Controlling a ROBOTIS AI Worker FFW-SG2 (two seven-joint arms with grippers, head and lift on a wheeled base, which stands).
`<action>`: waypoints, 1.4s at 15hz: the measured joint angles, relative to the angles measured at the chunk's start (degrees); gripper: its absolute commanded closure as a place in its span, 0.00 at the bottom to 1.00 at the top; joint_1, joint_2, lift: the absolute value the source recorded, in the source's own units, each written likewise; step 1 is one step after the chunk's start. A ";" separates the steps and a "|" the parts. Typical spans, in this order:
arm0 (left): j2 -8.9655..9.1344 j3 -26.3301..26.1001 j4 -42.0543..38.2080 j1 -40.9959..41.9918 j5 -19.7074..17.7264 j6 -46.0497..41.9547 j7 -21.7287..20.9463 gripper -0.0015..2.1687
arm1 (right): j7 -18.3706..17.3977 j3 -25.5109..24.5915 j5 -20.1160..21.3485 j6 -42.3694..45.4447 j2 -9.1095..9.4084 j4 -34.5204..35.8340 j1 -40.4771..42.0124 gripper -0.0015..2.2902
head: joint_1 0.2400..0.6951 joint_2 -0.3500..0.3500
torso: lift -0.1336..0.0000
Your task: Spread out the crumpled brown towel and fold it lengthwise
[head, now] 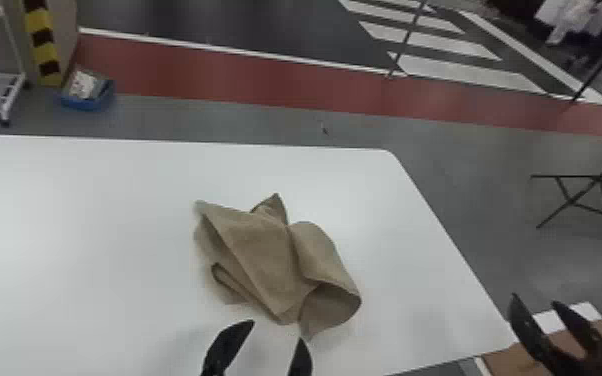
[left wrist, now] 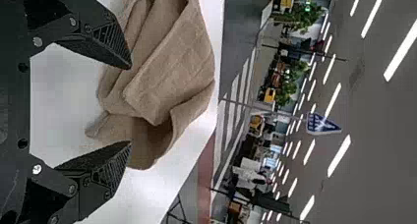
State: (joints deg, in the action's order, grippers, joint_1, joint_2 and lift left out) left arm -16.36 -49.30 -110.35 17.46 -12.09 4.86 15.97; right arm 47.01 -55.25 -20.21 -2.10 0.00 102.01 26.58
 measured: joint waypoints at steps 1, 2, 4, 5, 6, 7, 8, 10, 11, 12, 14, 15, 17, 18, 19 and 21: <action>1.44 -1.32 3.03 -1.68 1.61 -0.12 1.15 0.13 | 0.47 -0.28 -0.40 -0.12 0.00 0.02 0.29 0.07 | 1.00 0.00 | 0.07; 2.63 -2.29 5.53 -3.11 3.32 -0.46 2.74 0.13 | 1.10 -0.52 -0.73 -0.21 0.00 0.02 0.48 0.07 | 1.00 0.00 | 0.07; 4.57 -3.64 10.11 -6.15 5.99 -1.79 5.05 0.13 | 2.43 -1.48 -2.14 -0.75 0.00 0.03 0.68 0.07 | 1.00 0.00 | 0.07; 5.12 -3.75 11.55 -7.23 6.34 -2.31 5.52 0.13 | 2.57 -1.86 -2.67 -0.94 0.00 0.02 0.78 0.07 | 1.00 0.00 | 0.07; 5.52 -3.76 12.52 -7.92 6.57 -2.65 6.00 0.14 | 2.59 -2.02 -2.90 -1.06 0.00 -0.11 0.80 0.07 | 1.00 0.00 | 0.07; 5.95 -3.77 13.52 -8.62 6.89 -2.86 6.52 0.17 | 2.58 -2.11 -3.09 -1.15 0.00 -0.40 0.78 0.07 | 1.00 0.00 | 0.07; 6.27 -3.74 14.22 -9.20 7.07 -2.94 6.71 0.17 | 2.58 -2.12 -3.18 -1.19 0.00 -0.66 0.63 0.07 | 1.00 0.00 | 0.07; 6.59 -3.53 15.00 -9.91 7.05 -2.88 6.60 0.17 | 2.57 -2.01 -3.16 -1.26 0.00 -0.93 0.22 0.07 | 1.00 0.00 | 0.07; 6.70 -3.48 15.28 -10.15 6.84 -2.84 6.55 0.21 | 2.56 -1.93 -3.13 -1.33 0.00 -1.07 0.07 0.07 | 1.00 0.00 | 0.07; 6.85 -3.47 15.56 -10.35 6.66 -2.80 6.52 0.23 | 2.56 -1.85 -3.13 -1.37 0.00 -1.25 -0.03 0.07 | 1.00 0.00 | 0.07; 7.21 -3.51 16.04 -10.62 6.55 -2.79 6.52 0.23 | 2.59 -1.83 -3.20 -1.37 0.00 -1.66 -0.12 0.07 | 1.00 0.00 | 0.07; 7.37 -3.52 16.29 -10.81 6.55 -2.71 6.53 0.23 | 2.63 -1.90 -3.24 -1.37 0.00 -1.83 -0.13 0.07 | 1.00 0.00 | 0.07; 7.45 -3.47 16.52 -11.08 6.57 -2.51 6.93 0.23 | 2.86 -2.13 -3.44 -1.33 0.00 -2.17 -0.13 0.07 | 1.00 0.00 | 0.07; 7.41 -3.40 16.51 -11.11 6.71 -2.47 7.70 0.23 | 2.94 -2.20 -3.58 -1.27 0.00 -2.37 -0.13 0.07 | 1.00 0.00 | 0.07; 7.20 -3.34 16.32 -11.08 6.86 -2.44 8.31 0.23 | 2.97 -2.22 -3.66 -1.23 0.00 -2.54 -0.13 0.07 | 1.00 0.00 | 0.07; 6.75 -2.75 15.98 -10.75 6.98 -2.22 8.63 0.23 | 2.99 -2.18 -3.68 -0.94 0.00 -2.92 -0.16 0.07 | 1.00 0.00 | 0.07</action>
State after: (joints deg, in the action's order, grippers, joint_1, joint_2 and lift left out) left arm -9.61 -52.06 -94.37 6.72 -5.12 2.65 24.60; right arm 50.00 -57.43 -23.90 -3.04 0.00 99.09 26.43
